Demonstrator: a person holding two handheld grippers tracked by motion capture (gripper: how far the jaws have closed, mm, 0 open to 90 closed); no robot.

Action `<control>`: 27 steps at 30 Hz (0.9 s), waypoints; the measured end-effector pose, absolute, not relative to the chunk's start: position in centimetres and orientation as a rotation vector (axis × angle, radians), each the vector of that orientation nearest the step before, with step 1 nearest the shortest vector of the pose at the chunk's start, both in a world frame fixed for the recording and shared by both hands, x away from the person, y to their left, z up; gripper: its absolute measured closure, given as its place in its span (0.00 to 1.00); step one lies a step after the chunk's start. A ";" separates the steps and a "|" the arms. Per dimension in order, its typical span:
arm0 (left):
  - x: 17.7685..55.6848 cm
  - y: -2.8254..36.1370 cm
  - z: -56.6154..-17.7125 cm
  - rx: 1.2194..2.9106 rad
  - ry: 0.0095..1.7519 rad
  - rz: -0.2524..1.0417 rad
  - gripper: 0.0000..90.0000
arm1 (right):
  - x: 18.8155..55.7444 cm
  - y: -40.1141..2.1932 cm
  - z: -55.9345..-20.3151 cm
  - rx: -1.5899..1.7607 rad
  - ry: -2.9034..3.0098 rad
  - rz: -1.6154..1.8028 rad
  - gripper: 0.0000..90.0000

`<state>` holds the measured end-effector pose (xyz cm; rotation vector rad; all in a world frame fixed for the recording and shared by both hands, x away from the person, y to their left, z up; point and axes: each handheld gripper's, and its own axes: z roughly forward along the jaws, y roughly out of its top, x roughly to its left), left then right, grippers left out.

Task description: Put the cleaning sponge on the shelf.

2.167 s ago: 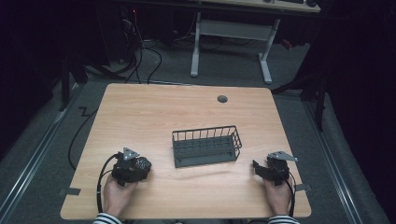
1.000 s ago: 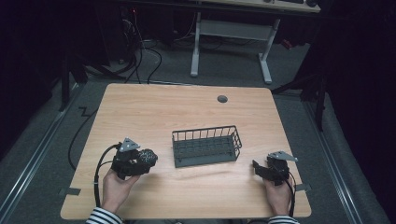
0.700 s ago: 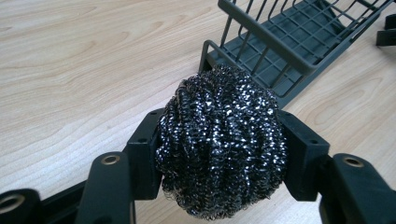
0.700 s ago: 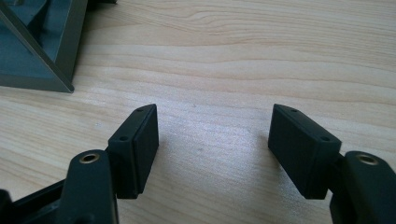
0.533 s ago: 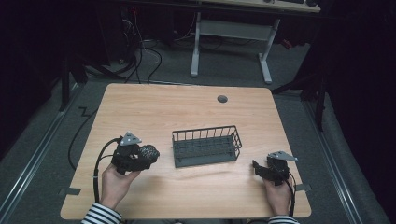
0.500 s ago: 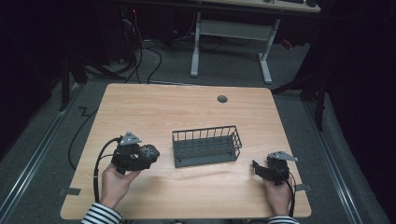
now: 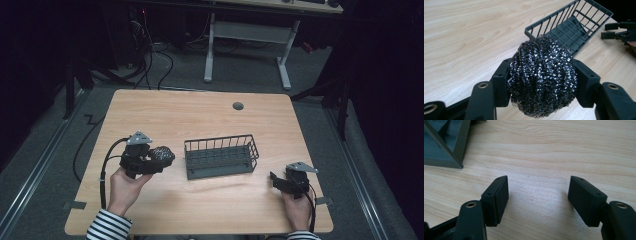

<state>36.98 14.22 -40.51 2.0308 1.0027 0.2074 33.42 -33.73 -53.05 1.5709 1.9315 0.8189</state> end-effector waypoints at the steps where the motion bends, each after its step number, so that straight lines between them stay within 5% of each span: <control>1: 37.0 14.2 -40.5 2.031 1.003 0.207 0.46 | 33.4 -33.7 -53.0 1.571 1.931 0.819 0.37; 27: 38.7 9.8 -35.7 2.095 0.840 0.190 0.47 | 33.5 -33.7 -53.0 1.579 1.925 0.817 0.37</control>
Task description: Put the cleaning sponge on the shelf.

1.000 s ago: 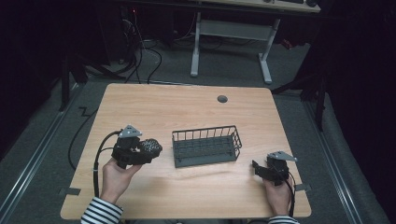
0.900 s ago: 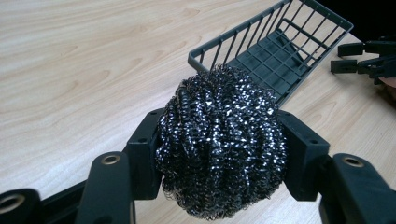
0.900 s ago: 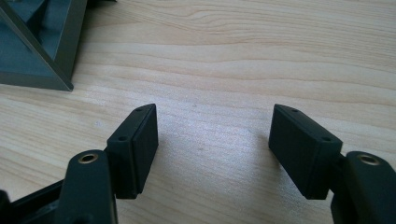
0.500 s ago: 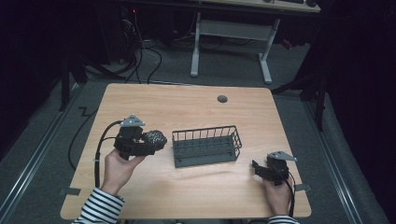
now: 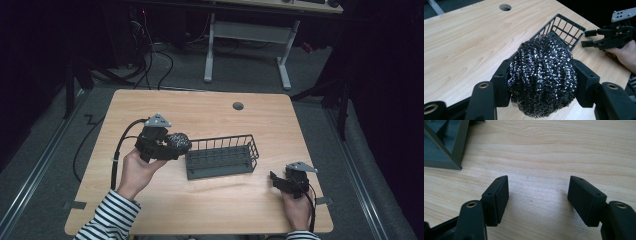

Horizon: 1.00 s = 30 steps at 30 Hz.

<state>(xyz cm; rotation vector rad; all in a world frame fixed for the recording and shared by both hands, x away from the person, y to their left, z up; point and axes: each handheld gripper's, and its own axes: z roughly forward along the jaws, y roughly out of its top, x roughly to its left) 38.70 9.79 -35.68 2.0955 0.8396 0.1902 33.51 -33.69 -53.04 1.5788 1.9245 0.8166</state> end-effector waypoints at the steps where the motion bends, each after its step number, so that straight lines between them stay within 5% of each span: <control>1: 38.7 9.8 -35.7 2.095 0.840 0.190 0.47 | 33.5 -33.7 -53.0 1.579 1.925 0.817 0.37; 30: 41.8 3.2 -38.6 2.159 0.810 0.146 0.46 | 33.5 -33.8 -53.0 1.584 1.924 0.832 0.37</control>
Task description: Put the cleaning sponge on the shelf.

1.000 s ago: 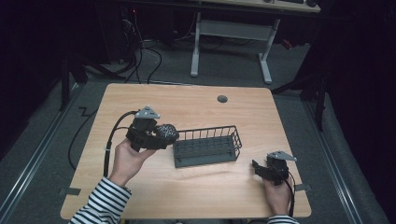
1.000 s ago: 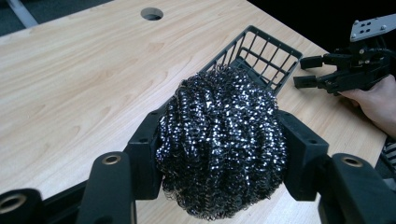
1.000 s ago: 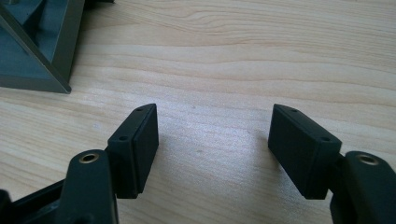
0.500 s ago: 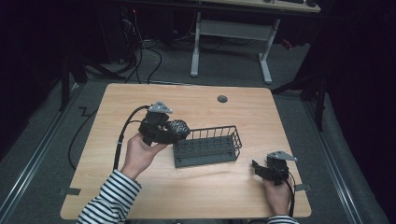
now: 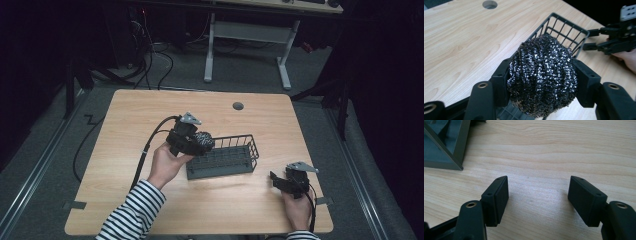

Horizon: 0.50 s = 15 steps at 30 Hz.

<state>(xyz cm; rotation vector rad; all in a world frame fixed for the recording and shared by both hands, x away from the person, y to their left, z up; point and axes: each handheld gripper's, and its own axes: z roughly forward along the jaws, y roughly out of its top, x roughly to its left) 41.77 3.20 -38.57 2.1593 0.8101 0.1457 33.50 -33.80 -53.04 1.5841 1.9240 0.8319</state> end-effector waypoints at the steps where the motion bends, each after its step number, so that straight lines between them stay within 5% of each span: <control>1: 41.8 3.1 -38.8 2.154 0.816 0.139 0.45 | 33.5 -33.8 -53.0 1.585 1.925 0.829 0.37; 15: 42.0 1.7 -41.2 2.204 0.835 0.168 0.43 | 33.5 -33.8 -53.0 1.581 1.926 0.833 0.36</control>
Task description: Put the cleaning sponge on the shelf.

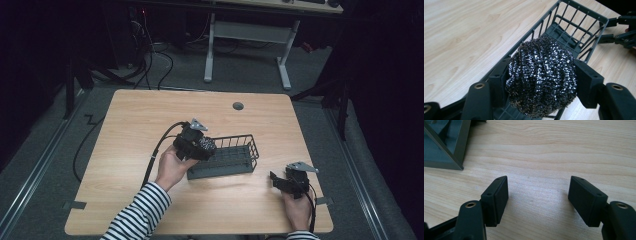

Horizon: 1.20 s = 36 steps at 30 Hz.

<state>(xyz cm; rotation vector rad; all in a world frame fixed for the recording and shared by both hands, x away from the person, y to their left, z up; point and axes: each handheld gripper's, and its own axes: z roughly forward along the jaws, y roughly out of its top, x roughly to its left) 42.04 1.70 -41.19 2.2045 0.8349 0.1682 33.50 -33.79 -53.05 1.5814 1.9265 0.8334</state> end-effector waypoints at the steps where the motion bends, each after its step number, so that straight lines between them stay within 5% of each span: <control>1: 42.1 1.6 -41.3 2.210 0.837 0.173 0.42 | 33.5 -33.8 -53.0 1.582 1.926 0.833 0.36; 16: 42.0 1.3 -40.8 2.193 0.844 0.143 0.22 | 33.5 -33.8 -53.0 1.593 1.924 0.837 0.36; 36: 40.6 5.6 -39.1 2.117 0.882 0.200 0.22 | 33.5 -34.0 -53.0 1.601 1.921 0.852 0.38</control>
